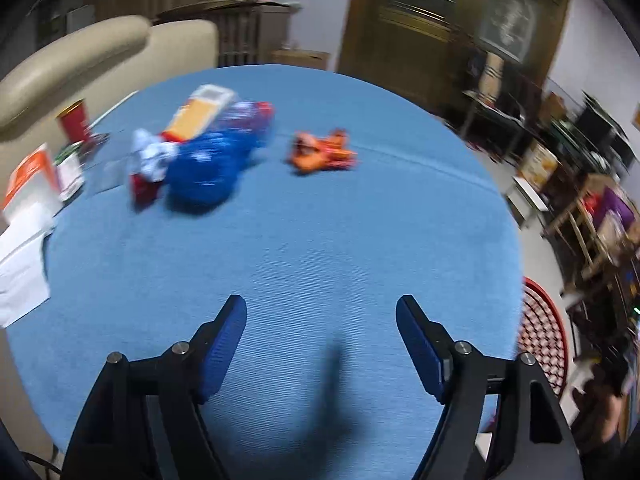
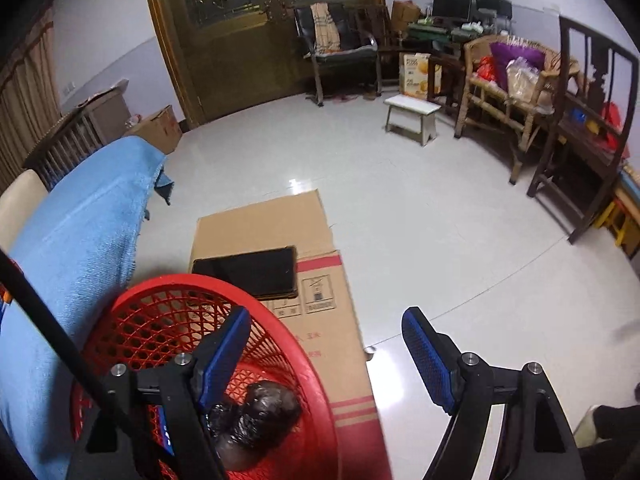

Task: Collect trash
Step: 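Move both grippers back over the table toward the remaining bags, then grasp the blue plastic bag with the left gripper and lift it, then grasp the orange plastic bag with the right gripper while the left gripper holds the blue bag, then carry the orange bag and blue bag with both grippers over the red basket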

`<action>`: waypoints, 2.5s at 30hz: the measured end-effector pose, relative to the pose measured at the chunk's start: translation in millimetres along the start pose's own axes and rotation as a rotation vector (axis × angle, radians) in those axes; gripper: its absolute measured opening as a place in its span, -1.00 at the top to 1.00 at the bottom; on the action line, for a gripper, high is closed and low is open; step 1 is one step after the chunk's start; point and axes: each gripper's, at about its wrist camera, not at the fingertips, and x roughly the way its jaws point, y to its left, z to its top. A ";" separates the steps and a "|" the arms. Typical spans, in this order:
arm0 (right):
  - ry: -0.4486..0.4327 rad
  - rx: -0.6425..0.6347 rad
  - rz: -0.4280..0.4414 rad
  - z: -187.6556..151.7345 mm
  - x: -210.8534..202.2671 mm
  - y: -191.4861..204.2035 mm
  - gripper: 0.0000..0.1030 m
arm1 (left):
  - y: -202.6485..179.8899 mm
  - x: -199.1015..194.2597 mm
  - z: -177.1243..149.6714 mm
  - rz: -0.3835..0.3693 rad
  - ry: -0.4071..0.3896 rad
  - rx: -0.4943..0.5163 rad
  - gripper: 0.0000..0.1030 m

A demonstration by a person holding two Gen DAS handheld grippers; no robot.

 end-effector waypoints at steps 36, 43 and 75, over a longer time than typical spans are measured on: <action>-0.048 -0.478 0.473 4.9 -56.3 312.8 -0.68 | 74.9 85.2 86.2 0.085 0.027 -0.008 -0.24; 0.055 -0.544 0.544 8.7 -20.4 377.5 -0.68 | 88.0 42.5 46.6 0.122 -0.002 -0.072 -0.24; 0.083 -0.621 0.578 -6.0 -31.9 411.6 -0.37 | 87.5 13.5 8.7 0.187 0.013 -0.130 -0.25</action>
